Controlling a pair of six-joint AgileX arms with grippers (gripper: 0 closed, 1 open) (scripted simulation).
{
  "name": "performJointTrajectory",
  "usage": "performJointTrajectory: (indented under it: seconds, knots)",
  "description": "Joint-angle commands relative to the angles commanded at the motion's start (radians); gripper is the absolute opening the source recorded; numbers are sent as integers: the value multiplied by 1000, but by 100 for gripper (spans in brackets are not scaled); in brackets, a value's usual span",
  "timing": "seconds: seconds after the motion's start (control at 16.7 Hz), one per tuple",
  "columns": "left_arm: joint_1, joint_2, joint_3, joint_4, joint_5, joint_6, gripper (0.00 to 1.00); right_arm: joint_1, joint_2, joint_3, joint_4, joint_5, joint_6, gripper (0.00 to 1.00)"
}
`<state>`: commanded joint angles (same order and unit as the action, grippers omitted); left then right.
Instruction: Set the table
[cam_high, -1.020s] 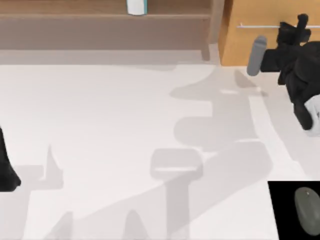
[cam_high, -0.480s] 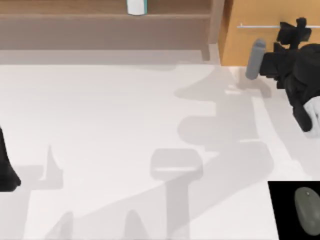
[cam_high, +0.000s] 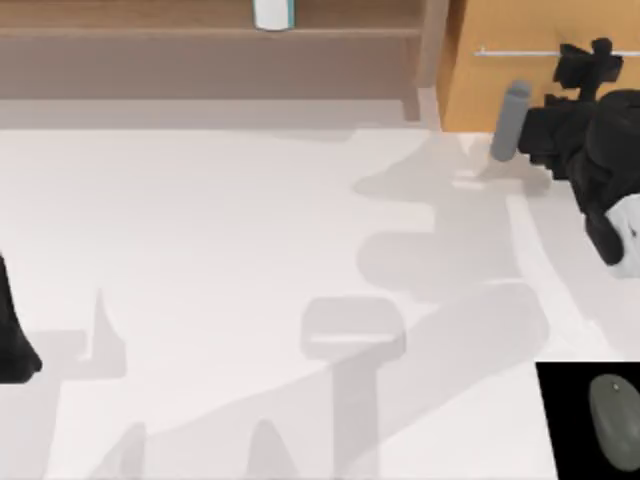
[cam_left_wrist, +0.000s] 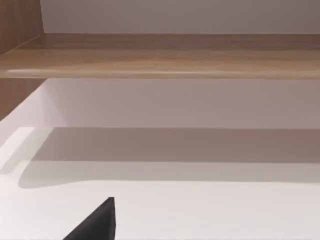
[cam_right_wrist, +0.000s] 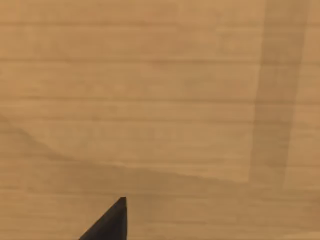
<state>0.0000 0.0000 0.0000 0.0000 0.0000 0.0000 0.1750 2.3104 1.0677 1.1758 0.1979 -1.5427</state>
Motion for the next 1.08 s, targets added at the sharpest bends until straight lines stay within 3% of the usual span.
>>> performJointTrajectory:
  seconds: [1.08]
  knots:
    - [0,0,0,0,0,0,100,16,-77,-181,104,21,2,100]
